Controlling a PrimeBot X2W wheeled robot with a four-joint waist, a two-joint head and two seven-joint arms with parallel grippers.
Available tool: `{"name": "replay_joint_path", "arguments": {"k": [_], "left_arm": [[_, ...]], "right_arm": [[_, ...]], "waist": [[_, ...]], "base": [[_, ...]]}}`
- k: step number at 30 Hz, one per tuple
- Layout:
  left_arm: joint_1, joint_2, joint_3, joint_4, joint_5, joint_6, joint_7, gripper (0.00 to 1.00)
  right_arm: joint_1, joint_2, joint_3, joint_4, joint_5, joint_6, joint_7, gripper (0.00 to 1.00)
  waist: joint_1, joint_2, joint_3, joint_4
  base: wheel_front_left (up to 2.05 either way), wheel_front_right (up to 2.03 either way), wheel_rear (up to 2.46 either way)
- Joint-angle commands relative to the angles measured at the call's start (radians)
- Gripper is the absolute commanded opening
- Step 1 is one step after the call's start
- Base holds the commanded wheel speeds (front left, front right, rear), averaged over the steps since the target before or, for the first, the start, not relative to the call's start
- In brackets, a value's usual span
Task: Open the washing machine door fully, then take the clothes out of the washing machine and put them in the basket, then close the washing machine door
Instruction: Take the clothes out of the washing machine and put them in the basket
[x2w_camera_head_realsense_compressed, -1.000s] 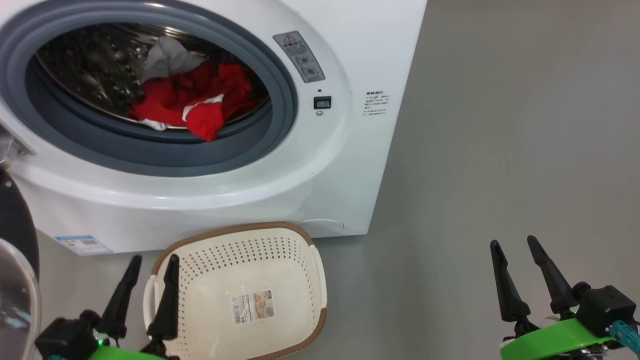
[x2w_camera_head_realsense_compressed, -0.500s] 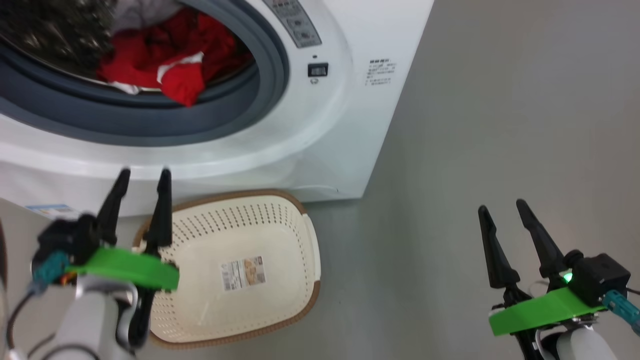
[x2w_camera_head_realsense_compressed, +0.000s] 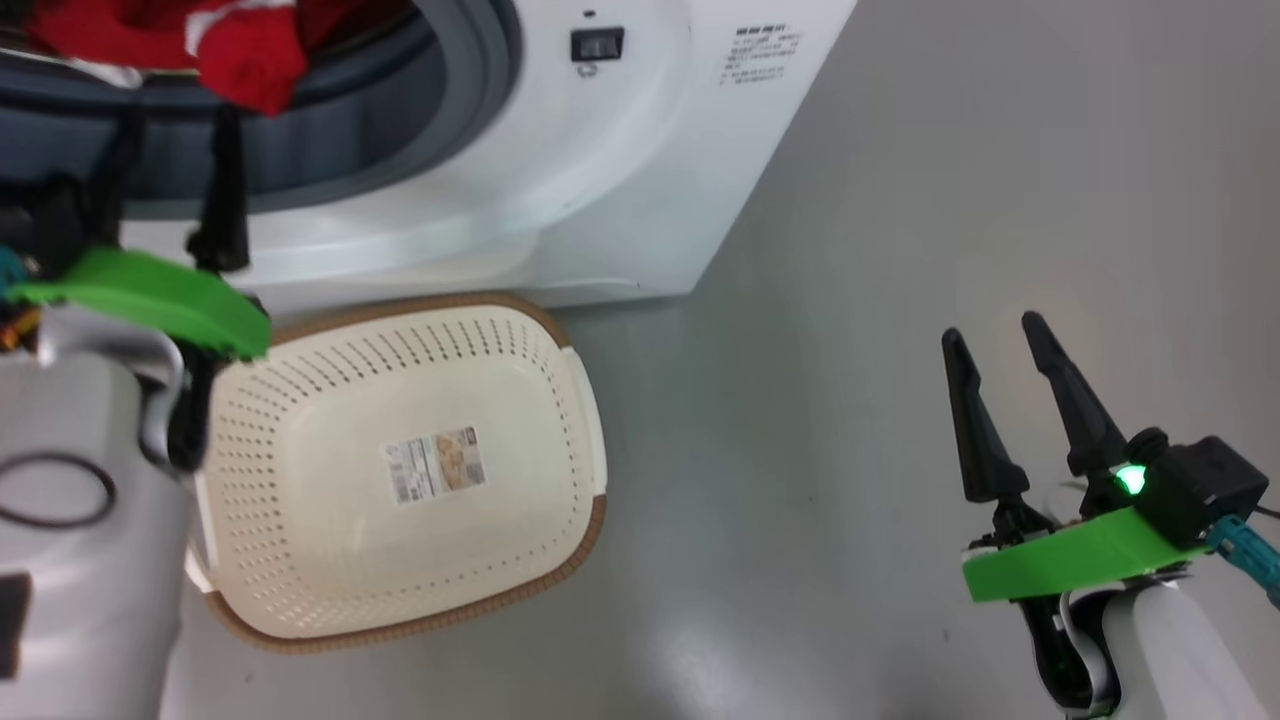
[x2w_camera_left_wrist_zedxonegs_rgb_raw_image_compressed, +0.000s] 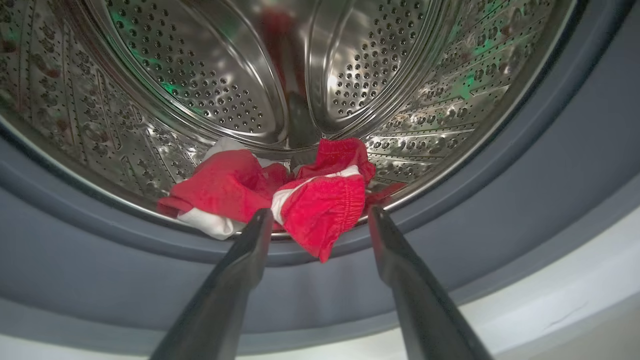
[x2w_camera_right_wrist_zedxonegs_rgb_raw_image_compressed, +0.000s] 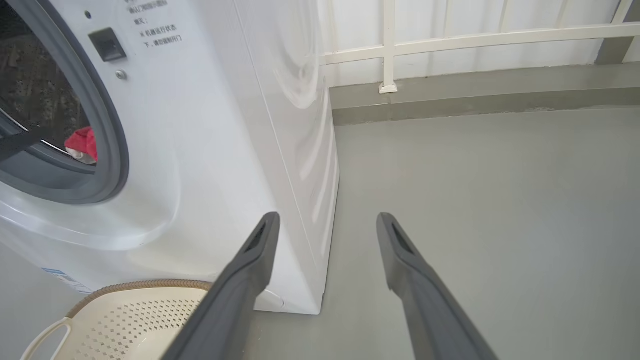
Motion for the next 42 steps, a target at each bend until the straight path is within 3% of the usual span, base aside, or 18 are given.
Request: {"name": "replay_joint_path", "arguments": {"k": [1,10,17,30,41,42], "left_arm": [[-0.046,0.052,0.03,0.004,0.019,0.001,-0.005,1.0],[-0.217,0.06,0.045,0.089,0.054,0.001,-0.005,1.0],[-0.313,0.054,-0.005,0.139,0.062,0.001,-0.005,1.0],[-0.391,0.091,-0.071,0.344,0.09,0.013,-0.005,1.0],[-0.427,0.084,-0.096,0.486,0.102,0.028,-0.002,1.0],[-0.429,0.084,-0.099,0.491,0.101,0.027,0.002,0.87]], "right_arm": [[-0.014,0.001,0.021,-0.03,0.02,0.008,-0.006,1.0],[-0.042,0.002,0.031,-0.044,0.026,0.008,-0.006,1.0],[-0.065,0.002,0.042,-0.054,0.036,0.008,-0.006,1.0],[-0.08,0.002,0.064,-0.066,0.049,0.008,-0.006,1.0],[-0.078,0.002,0.074,-0.065,0.056,0.008,-0.006,1.0],[-0.079,0.002,0.075,-0.065,0.056,0.008,-0.006,1.0]], "waist": [[-0.0001,-0.0001,0.059,-0.027],[-0.0001,-0.0001,0.12,-0.039],[-0.0001,-0.0001,0.158,-0.048],[-0.0001,-0.0001,0.17,-0.071],[-0.0001,-0.0001,0.15,-0.066],[-0.0001,-0.0001,0.149,-0.066]], "base": [[0.0,0.0,0.0],[0.0,0.0,0.0],[0.0,0.0,0.0],[0.0,0.0,0.0],[0.0,0.0,0.0],[0.0,0.0,0.0]]}}
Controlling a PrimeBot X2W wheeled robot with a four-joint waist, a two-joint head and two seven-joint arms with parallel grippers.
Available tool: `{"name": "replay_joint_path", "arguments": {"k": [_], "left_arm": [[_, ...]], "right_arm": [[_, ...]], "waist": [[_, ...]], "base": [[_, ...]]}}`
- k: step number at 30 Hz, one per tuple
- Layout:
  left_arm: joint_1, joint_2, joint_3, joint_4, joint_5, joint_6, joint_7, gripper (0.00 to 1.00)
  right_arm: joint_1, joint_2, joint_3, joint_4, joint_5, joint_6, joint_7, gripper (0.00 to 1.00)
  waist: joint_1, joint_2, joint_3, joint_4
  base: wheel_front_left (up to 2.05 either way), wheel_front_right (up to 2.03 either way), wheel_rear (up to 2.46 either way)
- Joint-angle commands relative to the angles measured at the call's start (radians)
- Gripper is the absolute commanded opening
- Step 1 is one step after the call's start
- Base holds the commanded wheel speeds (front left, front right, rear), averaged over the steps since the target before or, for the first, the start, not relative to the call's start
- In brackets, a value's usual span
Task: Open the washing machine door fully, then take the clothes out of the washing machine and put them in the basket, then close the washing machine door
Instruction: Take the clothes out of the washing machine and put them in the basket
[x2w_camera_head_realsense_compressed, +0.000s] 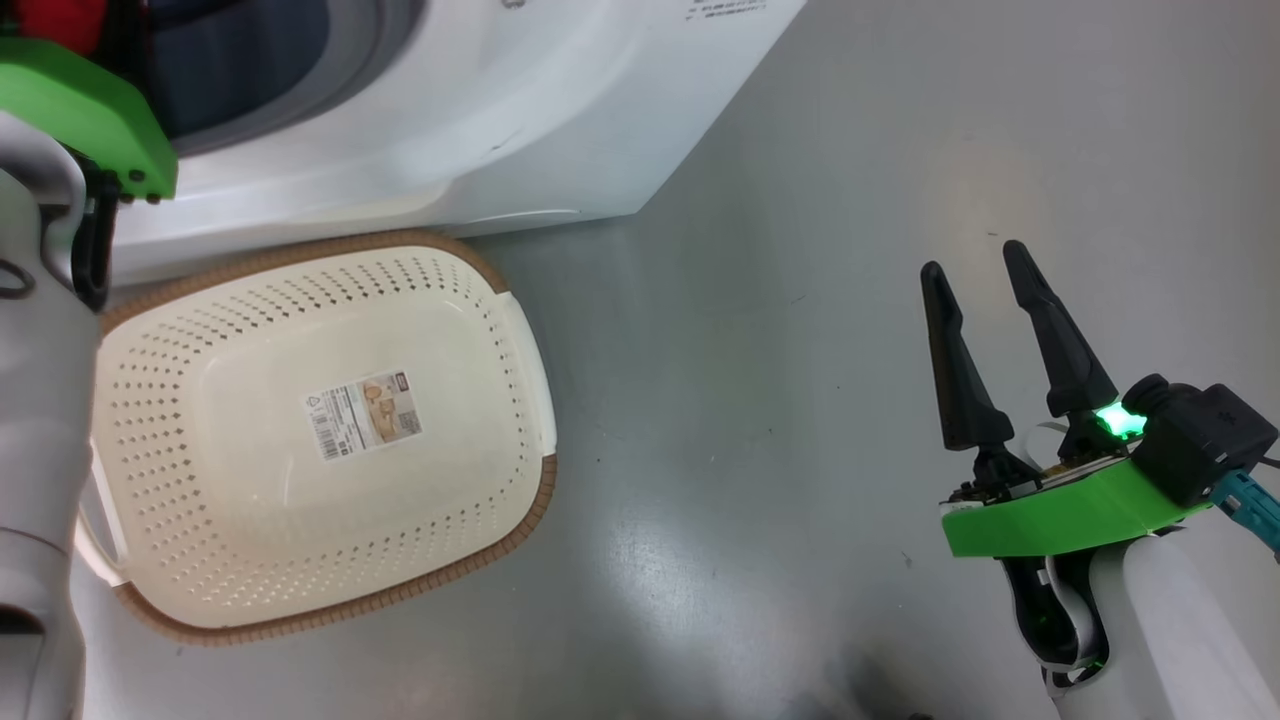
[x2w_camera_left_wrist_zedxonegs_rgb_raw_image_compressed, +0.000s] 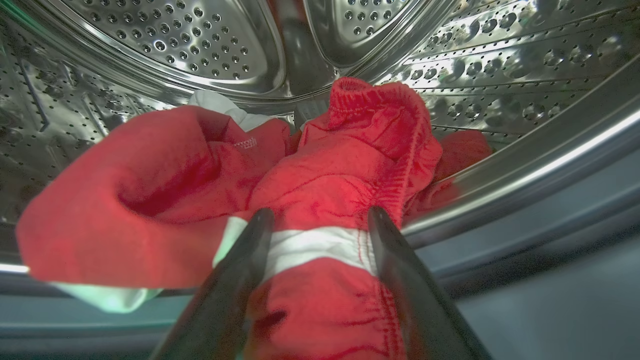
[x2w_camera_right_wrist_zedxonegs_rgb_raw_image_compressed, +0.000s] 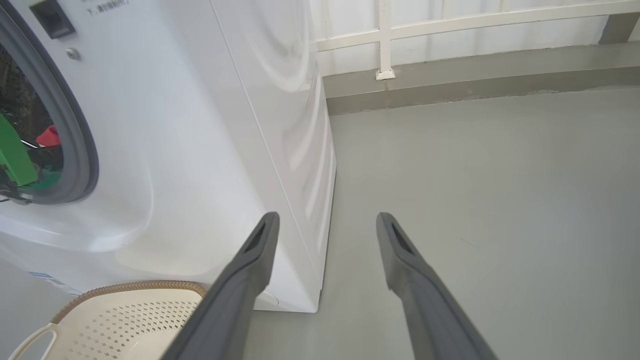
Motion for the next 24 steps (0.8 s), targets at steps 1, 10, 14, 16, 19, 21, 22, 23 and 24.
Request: {"name": "replay_joint_path", "arguments": {"k": [1,10,14,16,19,21,22,23,24], "left_arm": [[0.004,0.059,0.003,0.01,0.009,0.008,0.008,0.7],[0.004,0.056,-0.011,0.028,0.0,0.002,0.023,0.0],[0.011,0.052,-0.015,0.031,-0.009,-0.001,0.021,0.0],[0.012,0.051,-0.017,0.032,-0.012,-0.003,0.018,0.0],[0.013,0.048,-0.022,0.033,-0.017,-0.005,0.014,0.0],[0.014,0.043,-0.023,0.033,-0.022,-0.007,0.009,0.0],[0.014,0.04,-0.022,0.033,-0.025,-0.008,0.007,0.0],[0.016,0.037,-0.021,0.03,-0.03,-0.009,0.004,0.0],[0.017,0.035,-0.016,0.025,-0.037,-0.01,0.002,0.0]], "right_arm": [[0.007,0.001,0.029,-0.023,0.009,0.007,-0.006,1.0],[0.003,0.001,0.033,-0.022,0.009,0.007,-0.006,1.0],[0.006,0.001,0.034,-0.021,0.007,0.007,-0.006,1.0],[0.007,0.001,0.034,-0.021,0.007,0.007,-0.006,1.0],[0.009,0.001,0.033,-0.023,0.006,0.007,-0.006,1.0],[0.009,0.001,0.033,-0.023,0.005,0.007,-0.006,1.0],[0.01,0.001,0.032,-0.022,0.004,0.007,-0.006,1.0],[0.011,0.001,0.032,-0.022,0.003,0.007,-0.006,1.0],[0.012,0.001,0.03,-0.022,0.003,0.007,-0.006,1.0]], "waist": [[0.0,0.0,-0.003,0.001],[0.0,0.0,-0.014,0.002],[0.0,0.0,-0.022,0.004],[0.0,0.0,-0.026,0.005],[0.0,0.0,-0.03,0.008],[0.0,0.0,-0.033,0.011],[0.0,0.0,-0.035,0.012],[0.0,0.0,-0.037,0.014],[0.0,0.0,-0.039,0.016]], "base": [[0.0,0.0,0.0],[0.0,0.0,0.0],[0.0,0.0,0.0],[0.0,0.0,0.0],[0.0,0.0,0.0],[0.0,0.0,0.0],[0.0,0.0,0.0],[0.0,0.0,0.0],[0.0,0.0,0.0]]}}
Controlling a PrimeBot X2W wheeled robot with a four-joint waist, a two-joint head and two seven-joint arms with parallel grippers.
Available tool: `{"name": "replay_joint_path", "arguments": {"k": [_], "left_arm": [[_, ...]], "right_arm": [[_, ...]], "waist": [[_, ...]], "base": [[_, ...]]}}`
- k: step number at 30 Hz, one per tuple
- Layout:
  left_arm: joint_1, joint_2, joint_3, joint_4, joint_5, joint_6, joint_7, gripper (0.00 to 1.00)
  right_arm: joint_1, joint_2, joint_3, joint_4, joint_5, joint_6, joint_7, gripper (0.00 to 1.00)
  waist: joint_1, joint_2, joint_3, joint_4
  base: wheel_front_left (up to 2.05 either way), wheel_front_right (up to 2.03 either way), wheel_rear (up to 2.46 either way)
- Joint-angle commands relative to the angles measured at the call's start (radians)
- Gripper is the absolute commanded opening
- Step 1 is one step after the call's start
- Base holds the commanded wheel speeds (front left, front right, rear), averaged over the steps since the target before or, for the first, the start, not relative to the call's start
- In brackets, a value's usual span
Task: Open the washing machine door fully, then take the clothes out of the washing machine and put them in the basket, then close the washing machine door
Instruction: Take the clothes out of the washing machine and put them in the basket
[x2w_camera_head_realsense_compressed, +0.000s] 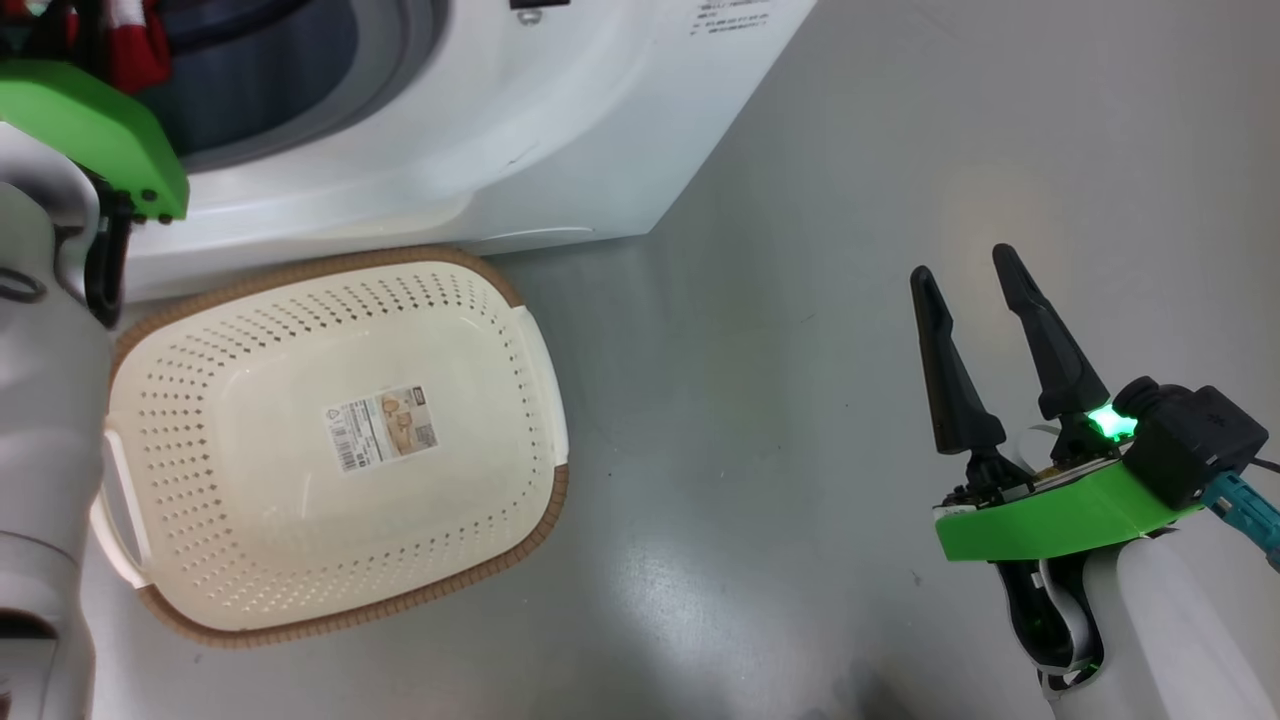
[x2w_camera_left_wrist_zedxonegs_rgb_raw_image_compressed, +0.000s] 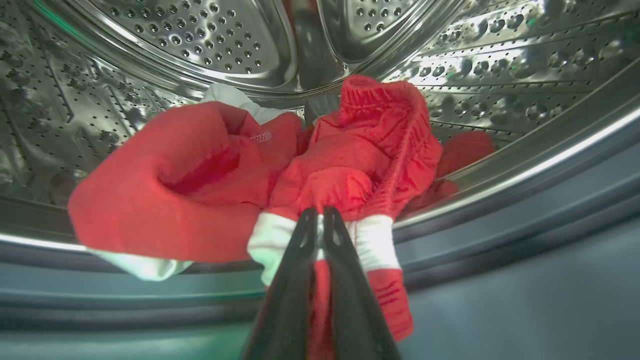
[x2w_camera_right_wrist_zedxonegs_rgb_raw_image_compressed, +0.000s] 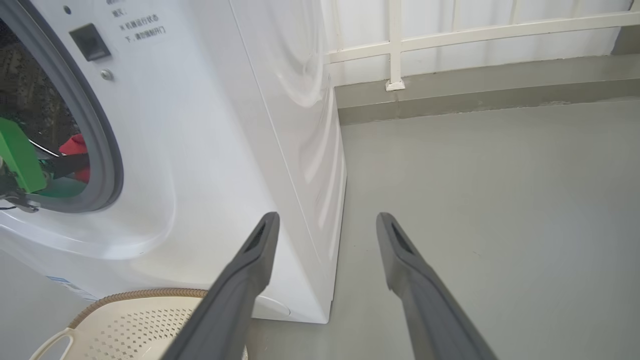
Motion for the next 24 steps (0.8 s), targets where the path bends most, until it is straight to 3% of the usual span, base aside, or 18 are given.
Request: {"name": "replay_joint_path", "arguments": {"k": [1,11,24], "left_arm": [[0.017,0.037,0.016,-0.026,-0.017,0.0,-0.013,0.0],[0.14,0.016,0.106,-0.298,-0.049,-0.001,-0.016,0.0],[0.41,-0.092,0.231,-0.747,0.014,-0.006,-0.016,0.0]], "right_arm": [[0.013,0.002,0.015,-0.022,0.003,0.007,-0.006,1.0],[0.022,0.002,-0.005,-0.017,-0.008,0.007,-0.006,1.0],[0.046,0.002,-0.038,-0.019,-0.034,0.007,-0.006,1.0]], "waist": [[0.0,0.0,-0.005,0.004],[0.0,0.0,-0.033,0.04],[0.0,0.0,-0.075,0.104]], "base": [[0.0,0.0,0.0],[0.0,0.0,0.0],[0.0,0.0,0.0]]}}
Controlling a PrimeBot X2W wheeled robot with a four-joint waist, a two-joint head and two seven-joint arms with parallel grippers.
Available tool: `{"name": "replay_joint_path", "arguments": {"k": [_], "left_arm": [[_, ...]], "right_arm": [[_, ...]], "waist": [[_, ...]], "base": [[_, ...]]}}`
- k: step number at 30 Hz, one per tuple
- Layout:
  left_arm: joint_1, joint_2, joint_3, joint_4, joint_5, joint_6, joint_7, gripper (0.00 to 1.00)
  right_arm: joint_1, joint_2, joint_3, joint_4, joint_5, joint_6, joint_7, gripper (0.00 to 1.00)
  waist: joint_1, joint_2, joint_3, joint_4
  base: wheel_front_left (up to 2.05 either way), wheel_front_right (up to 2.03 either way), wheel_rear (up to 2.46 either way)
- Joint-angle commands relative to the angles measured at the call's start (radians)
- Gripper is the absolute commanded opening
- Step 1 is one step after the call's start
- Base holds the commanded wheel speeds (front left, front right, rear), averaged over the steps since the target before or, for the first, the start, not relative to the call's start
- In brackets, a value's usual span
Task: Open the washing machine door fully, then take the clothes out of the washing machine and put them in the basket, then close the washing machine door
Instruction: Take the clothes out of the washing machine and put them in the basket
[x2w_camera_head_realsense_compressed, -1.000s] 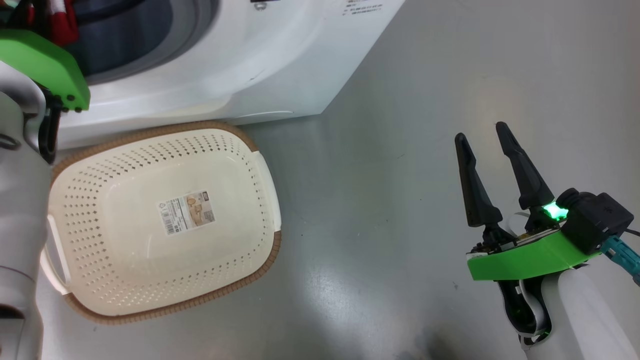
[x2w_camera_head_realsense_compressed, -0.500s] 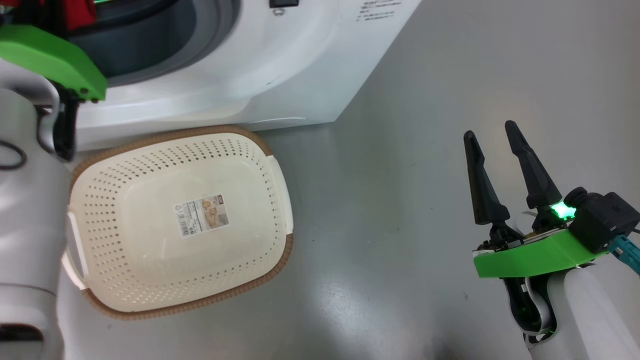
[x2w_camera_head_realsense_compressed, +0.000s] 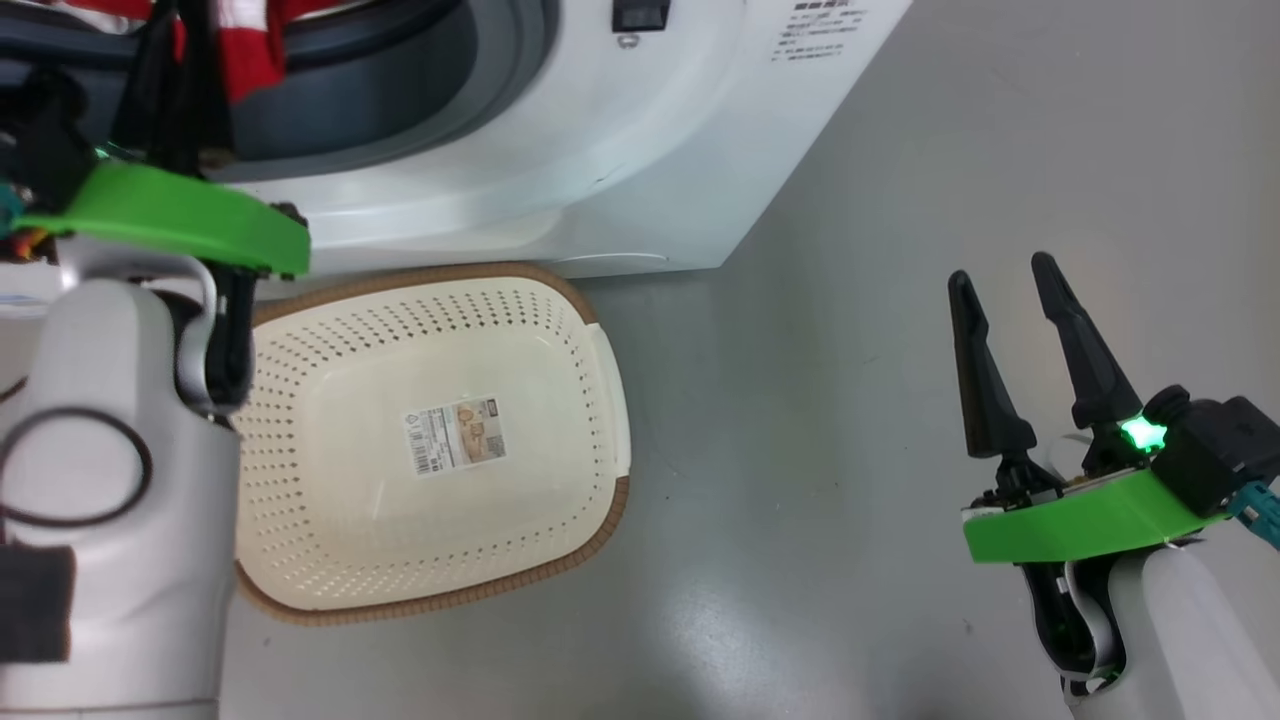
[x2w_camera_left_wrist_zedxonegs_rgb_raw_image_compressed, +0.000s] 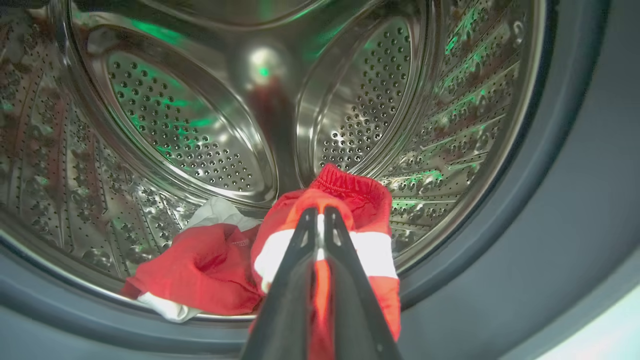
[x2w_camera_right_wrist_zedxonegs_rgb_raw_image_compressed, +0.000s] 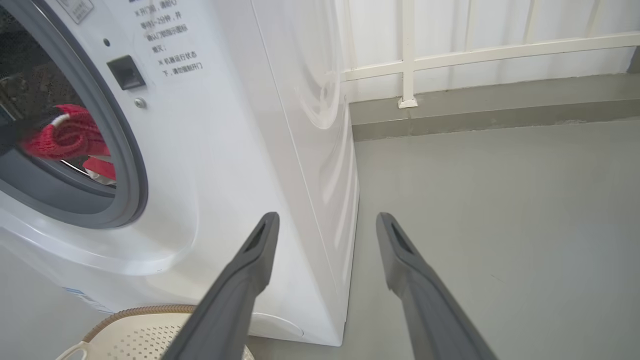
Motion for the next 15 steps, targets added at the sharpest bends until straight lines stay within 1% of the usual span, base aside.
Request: {"name": "replay_joint_path", "arguments": {"k": [1,2,10,15], "left_arm": [[0.041,0.029,0.024,-0.072,0.011,-0.005,-0.009,0.0],[0.041,0.029,0.024,-0.072,0.011,-0.005,-0.009,0.0],[0.152,-0.005,0.047,-0.305,0.031,-0.005,-0.009,0.0],[0.211,-0.02,0.046,-0.44,0.05,-0.005,-0.009,0.0]], "right_arm": [[0.024,0.002,0.017,-0.023,-0.014,0.007,-0.006,1.0],[0.024,0.002,0.017,-0.023,-0.014,0.007,-0.006,1.0],[0.029,0.0,0.011,-0.024,-0.021,0.007,-0.006,1.0],[0.032,-0.001,0.011,-0.023,-0.021,0.007,-0.006,1.0]], "waist": [[0.0,0.0,-0.009,0.013],[0.0,0.0,-0.009,0.013],[0.0,0.0,-0.02,0.038],[0.0,0.0,-0.026,0.045]], "base": [[0.0,0.0,0.0],[0.0,0.0,0.0],[0.0,0.0,0.0],[0.0,0.0,0.0]]}}
